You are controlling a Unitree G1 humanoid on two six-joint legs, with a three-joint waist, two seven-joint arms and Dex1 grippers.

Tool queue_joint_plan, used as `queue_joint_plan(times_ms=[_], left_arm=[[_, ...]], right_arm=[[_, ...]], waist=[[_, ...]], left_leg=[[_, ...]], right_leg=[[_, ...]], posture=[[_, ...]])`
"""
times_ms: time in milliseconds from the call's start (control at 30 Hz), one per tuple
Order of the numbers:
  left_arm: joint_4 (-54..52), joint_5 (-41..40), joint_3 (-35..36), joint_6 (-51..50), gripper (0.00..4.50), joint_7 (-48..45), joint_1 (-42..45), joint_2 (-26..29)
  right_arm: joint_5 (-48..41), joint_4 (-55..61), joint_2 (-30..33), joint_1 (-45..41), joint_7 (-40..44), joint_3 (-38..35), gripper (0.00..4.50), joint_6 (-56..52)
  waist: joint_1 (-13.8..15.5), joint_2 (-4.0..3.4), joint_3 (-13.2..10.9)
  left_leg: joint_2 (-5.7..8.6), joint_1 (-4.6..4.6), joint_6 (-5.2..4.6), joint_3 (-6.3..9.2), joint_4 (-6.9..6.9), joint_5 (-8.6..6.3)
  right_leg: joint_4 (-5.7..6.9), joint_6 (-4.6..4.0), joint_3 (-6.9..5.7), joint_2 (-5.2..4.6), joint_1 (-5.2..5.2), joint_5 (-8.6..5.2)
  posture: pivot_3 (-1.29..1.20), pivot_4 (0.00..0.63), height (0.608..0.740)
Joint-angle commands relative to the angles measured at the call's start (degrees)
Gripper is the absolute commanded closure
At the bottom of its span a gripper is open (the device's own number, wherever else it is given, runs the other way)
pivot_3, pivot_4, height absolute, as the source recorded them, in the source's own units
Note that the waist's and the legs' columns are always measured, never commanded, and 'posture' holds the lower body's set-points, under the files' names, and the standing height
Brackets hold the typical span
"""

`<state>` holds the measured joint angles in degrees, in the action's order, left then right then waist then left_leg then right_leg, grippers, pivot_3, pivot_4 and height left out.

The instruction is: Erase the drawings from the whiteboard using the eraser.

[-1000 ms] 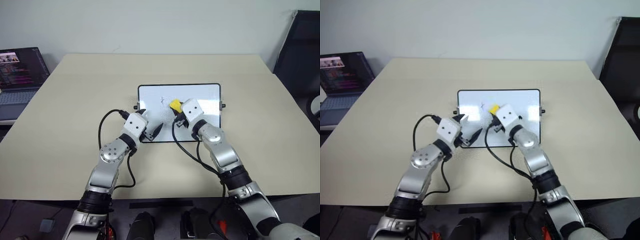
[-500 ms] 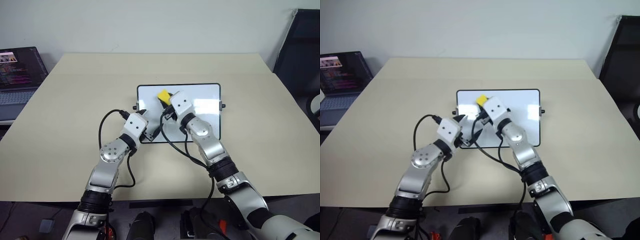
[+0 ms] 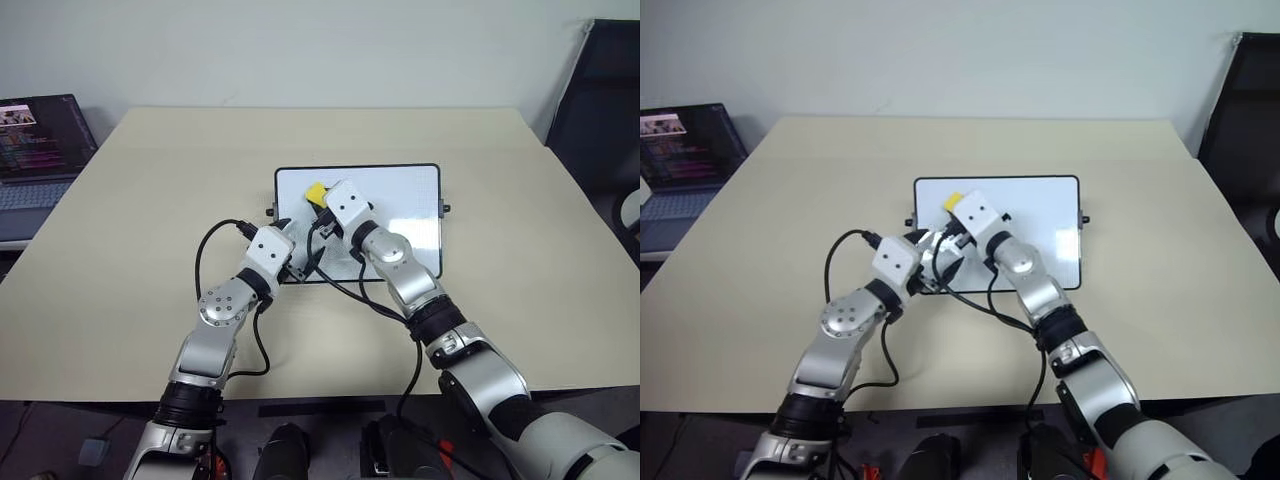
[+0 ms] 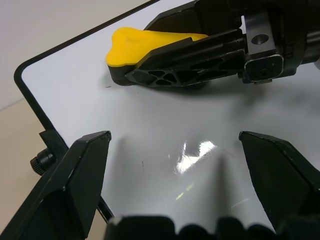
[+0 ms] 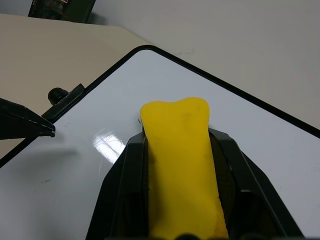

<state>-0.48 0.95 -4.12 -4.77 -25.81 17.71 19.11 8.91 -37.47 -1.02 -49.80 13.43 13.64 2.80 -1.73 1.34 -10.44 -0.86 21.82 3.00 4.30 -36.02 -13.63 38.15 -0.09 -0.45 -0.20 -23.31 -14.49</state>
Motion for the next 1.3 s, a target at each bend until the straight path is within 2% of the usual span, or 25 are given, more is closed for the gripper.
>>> queue_joint_plan(times_ms=[33, 200, 433, 567, 800, 1000, 1100, 1233, 1300], left_arm=[[-2.4, -0.3, 0.5, 0.3, 0.0, 0.1, 0.5, 0.4], [-1.9, -0.4, 0.5, 0.5, 0.0, 0.0, 0.9, 0.5], [-2.2, -0.5, 0.8, 0.5, 0.0, 0.1, 0.7, 0.8], [-1.9, -0.4, 0.6, 0.5, 0.0, 0.3, 0.9, 0.7], [-1.2, -0.5, 0.4, 1.0, 0.0, 0.2, 1.4, 0.4], [-1.9, -0.8, 0.0, 0.9, 0.0, -0.1, 1.0, -0.1], [-3.2, -1.8, 0.0, 0.8, 0.0, -1.0, 0.7, -0.3], [-3.8, -3.8, 0.1, 0.6, 0.0, -2.9, 1.0, -0.4], [-4.5, -7.3, 0.0, 0.7, 0.0, -6.3, 1.6, -0.7]], right_arm=[[0.5, 2.6, 1.1, 1.9, 0.0, -0.4, 3.24, -1.1], [1.7, 10.3, 3.7, 8.7, 2.7, 0.8, 3.24, -5.2], [2.2, 20.1, 11.4, 18.7, 7.1, 0.5, 3.24, -10.2], [1.7, 21.6, 13.0, 19.3, 7.6, 0.0, 3.24, -10.7], [-1.6, 23.7, 11.1, 17.5, 6.7, -2.2, 3.24, -9.2], [-5.8, 33.7, 10.5, 19.6, 8.0, -4.1, 3.24, -16.9], [-8.3, 41.2, 12.0, 20.7, 9.5, -6.2, 3.24, -21.5], [-8.7, 44.5, 15.2, 21.3, 9.6, -8.5, 3.24, -24.6], [-9.2, 46.6, 16.9, 22.3, 8.8, -10.9, 3.24, -27.2]], waist=[[0.0, 0.0, 0.0], [0.3, 0.01, 0.0], [0.5, 0.03, 0.0], [0.5, 0.04, 0.0], [0.6, 0.04, 0.0], [0.6, 0.03, 0.0], [0.6, 0.01, 0.0], [0.4, 0.01, 0.0], [0.4, 0.0, 0.0]], left_leg=[[0.0, 0.0, 0.0, 0.0, 0.0, 0.0], [0.03, 0.02, 0.0, 0.01, 0.0, 0.0], [0.07, -0.05, 0.0, 0.05, -0.06, 0.0], [0.08, -0.12, -0.04, 0.02, -0.08, 0.03], [0.09, -0.1, -0.1, 0.03, -0.08, 0.08], [0.09, 0.0, -0.1, 0.03, -0.06, 0.07], [0.1, 0.12, -0.09, 0.02, -0.03, 0.07], [0.09, 0.13, -0.09, 0.02, -0.02, 0.07], [0.09, 0.12, -0.09, 0.02, -0.02, 0.07]], right_leg=[[0.0, 0.0, 0.0, 0.0, 0.0, 0.0], [-0.03, 0.01, 0.0, -0.01, 0.02, 0.0], [-0.04, 0.04, -0.05, -0.05, 0.14, 0.01], [-0.02, 0.08, -0.03, -0.04, 0.17, 0.05], [-0.04, 0.11, -0.03, -0.04, 0.17, 0.08], [-0.11, 0.11, -0.03, -0.04, 0.12, 0.07], [-0.17, 0.12, -0.02, -0.06, 0.03, 0.07], [-0.19, 0.12, -0.04, -0.06, 0.01, 0.07], [-0.18, 0.12, -0.05, -0.05, 0.01, 0.07]], posture=[[0.0, 0.15, 0.74], [0.0, 0.15, 0.74], [0.0, 0.15, 0.74], [0.0, 0.15, 0.74], [0.0, 0.15, 0.74], [0.0, 0.15, 0.74], [0.0, 0.15, 0.74], [0.0, 0.15, 0.74], [0.0, 0.15, 0.74]])
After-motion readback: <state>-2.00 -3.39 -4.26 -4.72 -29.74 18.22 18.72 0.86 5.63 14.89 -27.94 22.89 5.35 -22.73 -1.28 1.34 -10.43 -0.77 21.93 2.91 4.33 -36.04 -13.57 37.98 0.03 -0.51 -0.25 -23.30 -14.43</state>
